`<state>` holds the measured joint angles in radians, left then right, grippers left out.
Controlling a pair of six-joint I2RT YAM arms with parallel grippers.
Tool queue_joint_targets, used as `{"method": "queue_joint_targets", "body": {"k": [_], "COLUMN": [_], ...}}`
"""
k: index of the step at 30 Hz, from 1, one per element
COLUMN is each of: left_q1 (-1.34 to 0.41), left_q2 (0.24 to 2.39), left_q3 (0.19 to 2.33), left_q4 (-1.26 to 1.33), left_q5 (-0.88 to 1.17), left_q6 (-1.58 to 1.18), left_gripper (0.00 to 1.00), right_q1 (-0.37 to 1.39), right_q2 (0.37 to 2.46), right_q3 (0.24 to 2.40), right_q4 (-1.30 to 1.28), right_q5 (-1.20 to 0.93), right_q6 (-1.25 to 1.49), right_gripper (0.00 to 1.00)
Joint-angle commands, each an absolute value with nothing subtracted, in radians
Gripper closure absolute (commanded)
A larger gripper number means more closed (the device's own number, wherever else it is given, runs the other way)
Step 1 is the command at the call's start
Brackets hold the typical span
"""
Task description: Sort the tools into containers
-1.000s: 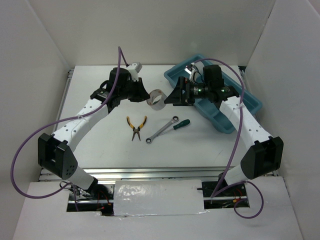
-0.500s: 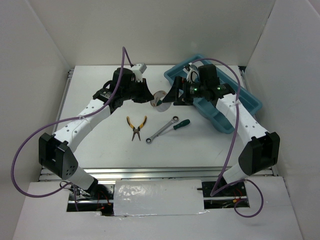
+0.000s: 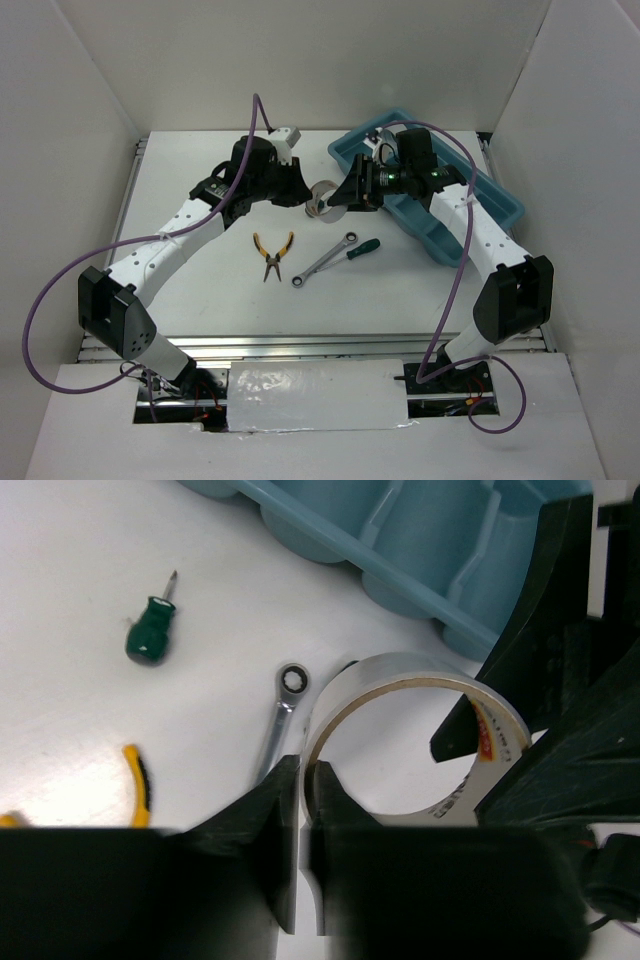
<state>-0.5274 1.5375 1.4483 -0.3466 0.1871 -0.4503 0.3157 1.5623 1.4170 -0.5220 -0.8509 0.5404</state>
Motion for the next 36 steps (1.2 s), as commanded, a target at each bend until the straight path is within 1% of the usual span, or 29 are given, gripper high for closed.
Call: {"method": "queue_joint_targets", "body": {"k": [1,2,3,4,6,8,9,11,12,13,14,15,17,18,19,20,21,23,26,27,31,34,36], "left_q1": [-0.537,-0.538,-0.538,-0.538,-0.531,-0.503,-0.489,-0.422,-0.401,-0.355,-0.333,-0.293,-0.261,-0.235,-0.224,-0.216,-0.209,-0.202,-0.196,-0.19,-0.157,-0.13,-0.126], "left_q2": [1.531,1.534,1.534,1.532,1.529,1.525,1.52,1.506,1.502,1.497,1.487,1.48,1.454,1.447,1.424,1.411,1.404,1.382,1.361,1.355,1.353,1.358,1.351], "left_q3": [1.499,1.505,1.517,1.52,1.535,1.549,1.566,1.583,1.597,1.6,1.6,1.588,1.563,1.525,1.502,1.455,1.431,1.382,1.353,1.353,1.345,1.33,1.321], "left_q4": [-0.345,-0.356,-0.37,-0.374,-0.379,-0.393,-0.396,-0.402,-0.402,-0.405,-0.408,-0.407,-0.403,-0.397,-0.391,-0.379,-0.374,-0.368,-0.365,-0.364,-0.347,-0.336,-0.327], "left_q5": [0.153,0.143,0.126,0.111,0.103,0.112,0.118,0.132,0.135,0.137,0.14,0.143,0.147,0.167,0.176,0.186,0.192,0.205,0.212,0.207,0.245,0.287,0.302], "left_q6": [-0.428,-0.426,-0.428,-0.425,-0.411,-0.407,-0.407,-0.416,-0.416,-0.414,-0.407,-0.402,-0.396,-0.396,-0.397,-0.4,-0.405,-0.419,-0.434,-0.445,-0.474,-0.492,-0.494], "left_gripper": [0.56,0.43,0.3,0.1,0.01,0.01,0.01,0.01,0.01,0.01,0.01,0.01,0.01,0.01,0.01,0.01,0.01,0.01,0.01,0.01,0.01,0.01,0.01], "right_q1": [0.307,0.301,0.299,0.293,0.278,0.264,0.241,0.219,0.209,0.196,0.193,0.196,0.204,0.207,0.207,0.209,0.209,0.207,0.209,0.207,0.196,0.187,0.18], "right_q2": [1.562,1.559,1.557,1.555,1.552,1.56,1.568,1.601,1.615,1.629,1.658,1.672,1.718,1.732,1.75,1.758,1.767,1.816,1.928,1.975,2.054,2.118,2.178], "right_q3": [1.447,1.445,1.443,1.445,1.45,1.485,1.502,1.606,1.65,1.743,1.787,1.86,1.914,1.933,1.931,1.919,1.896,1.901,2.012,2.028,2.052,2.117,2.173], "right_q4": [-0.465,-0.456,-0.456,-0.457,-0.465,-0.503,-0.523,-0.601,-0.629,-0.655,-0.685,-0.692,-0.67,-0.646,-0.577,-0.53,-0.487,-0.41,-0.41,-0.403,-0.368,-0.354,-0.4], "right_q5": [-0.919,-0.934,-0.936,-0.934,-0.922,-0.907,-0.879,-0.832,-0.728,-0.668,-0.596,-0.448,-0.323,-0.233,-0.216,-0.2,-0.184,-0.187,-0.137,-0.126,-0.126,-0.132,-0.146], "right_q6": [0.551,0.552,0.554,0.552,0.546,0.531,0.499,0.45,0.383,0.342,0.257,0.208,0.106,0.012,-0.056,-0.165,-0.213,-0.352,-0.481,-0.515,-0.687,-0.726,-0.724], "right_gripper": [0.67,0.7,0.78,0.82,0.91,0.93,0.96,0.98,0.99,1.0,1.0,1.0,1.0,1.0,0.99,0.96,0.94,0.94,0.95,0.95,0.94,0.93,0.91]}}
